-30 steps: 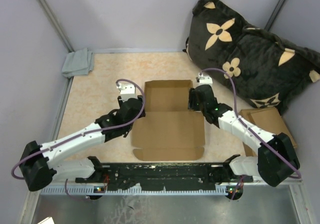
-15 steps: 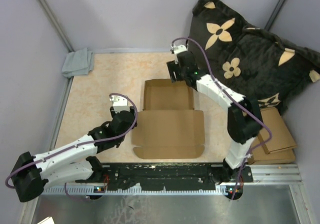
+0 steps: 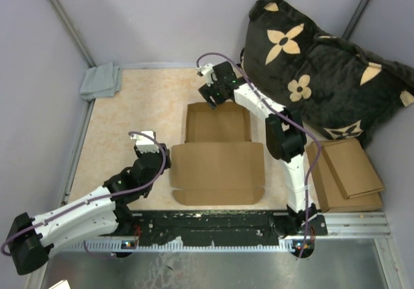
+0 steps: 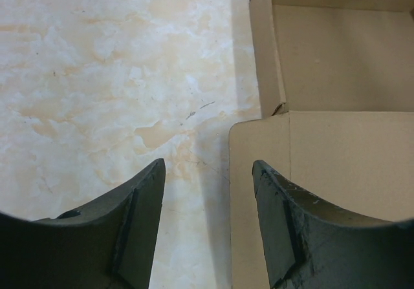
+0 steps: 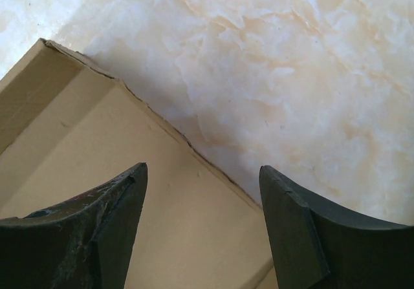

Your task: Fold the paper box

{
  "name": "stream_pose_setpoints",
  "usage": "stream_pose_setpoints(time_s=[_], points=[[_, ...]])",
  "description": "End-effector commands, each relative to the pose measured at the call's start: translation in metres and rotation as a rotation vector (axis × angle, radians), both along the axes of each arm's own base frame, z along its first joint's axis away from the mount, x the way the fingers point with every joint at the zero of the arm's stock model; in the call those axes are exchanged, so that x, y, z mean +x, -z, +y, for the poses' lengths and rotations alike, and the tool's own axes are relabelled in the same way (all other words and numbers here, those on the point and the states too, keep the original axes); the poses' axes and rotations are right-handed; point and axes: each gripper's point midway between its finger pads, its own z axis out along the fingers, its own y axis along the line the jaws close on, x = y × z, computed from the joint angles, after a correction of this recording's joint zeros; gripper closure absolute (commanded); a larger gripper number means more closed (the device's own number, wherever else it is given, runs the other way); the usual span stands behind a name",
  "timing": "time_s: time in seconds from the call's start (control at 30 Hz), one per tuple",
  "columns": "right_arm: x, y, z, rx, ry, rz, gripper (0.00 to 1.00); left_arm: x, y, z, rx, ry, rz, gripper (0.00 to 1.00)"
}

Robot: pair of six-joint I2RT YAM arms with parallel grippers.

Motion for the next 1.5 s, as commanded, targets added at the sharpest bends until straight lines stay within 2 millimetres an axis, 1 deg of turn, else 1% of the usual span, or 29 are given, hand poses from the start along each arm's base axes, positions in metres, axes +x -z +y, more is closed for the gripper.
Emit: stream_pose_setpoints(time_s=[0.0, 0.1, 0.2, 0.37, 0.47, 0.57, 0.73, 0.9, 1.03, 1.1, 1.13, 1.17, 1.23, 1.27, 1.3, 1.33, 1.4, 1.43, 1.47], points=[[0.014, -0.016, 0.009, -0.006, -0.078, -0.040, 0.29, -0.001, -0.008, 0.006, -0.040, -0.015, -0.046, 0.37], [0.019, -0.008, 0.010, -0.027, -0.091, -0.031, 0.29, -0.002, -0.008, 0.008, -0.060, -0.014, -0.056, 0.37], [0.020, 0.003, 0.013, -0.039, -0.111, -0.013, 0.29, -0.003, -0.006, 0.009, -0.068, -0.019, -0.055, 0.37], [0.022, 0.018, 0.014, -0.052, -0.117, 0.013, 0.29, -0.004, 0.002, 0.007, -0.076, -0.024, -0.035, 0.37], [0.021, 0.027, 0.014, -0.051, -0.103, 0.033, 0.31, -0.005, 0.009, 0.008, -0.076, -0.024, -0.026, 0.37], [0.028, 0.033, 0.008, -0.066, -0.030, 0.034, 0.40, -0.006, 0.016, 0.009, -0.079, -0.030, -0.018, 0.37], [0.035, 0.038, -0.005, -0.090, 0.079, 0.034, 0.63, -0.008, 0.025, 0.011, -0.082, -0.039, -0.005, 0.37], [0.037, 0.029, -0.020, -0.064, 0.194, 0.046, 0.76, -0.009, 0.028, 0.012, -0.082, -0.042, 0.000, 0.37], [0.028, 0.021, -0.034, -0.008, 0.292, 0.084, 0.86, -0.008, 0.024, 0.011, -0.085, -0.041, -0.006, 0.38], [0.019, 0.018, -0.040, 0.034, 0.345, 0.121, 0.89, -0.007, 0.020, 0.011, -0.084, -0.039, -0.012, 0.38], [0.010, 0.017, -0.043, 0.046, 0.361, 0.146, 0.90, -0.007, 0.018, 0.010, -0.080, -0.037, -0.014, 0.38], [0.001, 0.016, -0.044, 0.059, 0.375, 0.173, 0.90, -0.006, 0.015, 0.010, -0.079, -0.035, -0.016, 0.37], [-0.025, 0.022, -0.046, 0.096, 0.403, 0.249, 0.90, -0.005, 0.009, 0.009, -0.080, -0.039, -0.023, 0.38], [-0.039, 0.016, -0.041, 0.151, 0.392, 0.278, 0.89, -0.004, 0.006, 0.009, -0.082, -0.041, -0.029, 0.37], [-0.058, 0.030, -0.044, 0.161, 0.409, 0.337, 0.86, -0.003, 0.002, 0.008, -0.086, -0.041, -0.033, 0.38], [-0.083, 0.036, -0.040, 0.215, 0.400, 0.398, 0.77, -0.002, -0.001, 0.006, -0.089, -0.037, -0.036, 0.37], [-0.123, 0.036, -0.031, 0.305, 0.386, 0.461, 0.73, -0.001, -0.007, 0.003, -0.096, -0.032, -0.040, 0.37], [-0.145, 0.031, -0.021, 0.356, 0.368, 0.478, 0.70, 0.000, -0.009, 0.001, -0.101, -0.027, -0.042, 0.37], [-0.168, 0.025, -0.009, 0.388, 0.316, 0.490, 0.65, 0.001, -0.012, 0.000, -0.106, -0.024, -0.046, 0.37]])
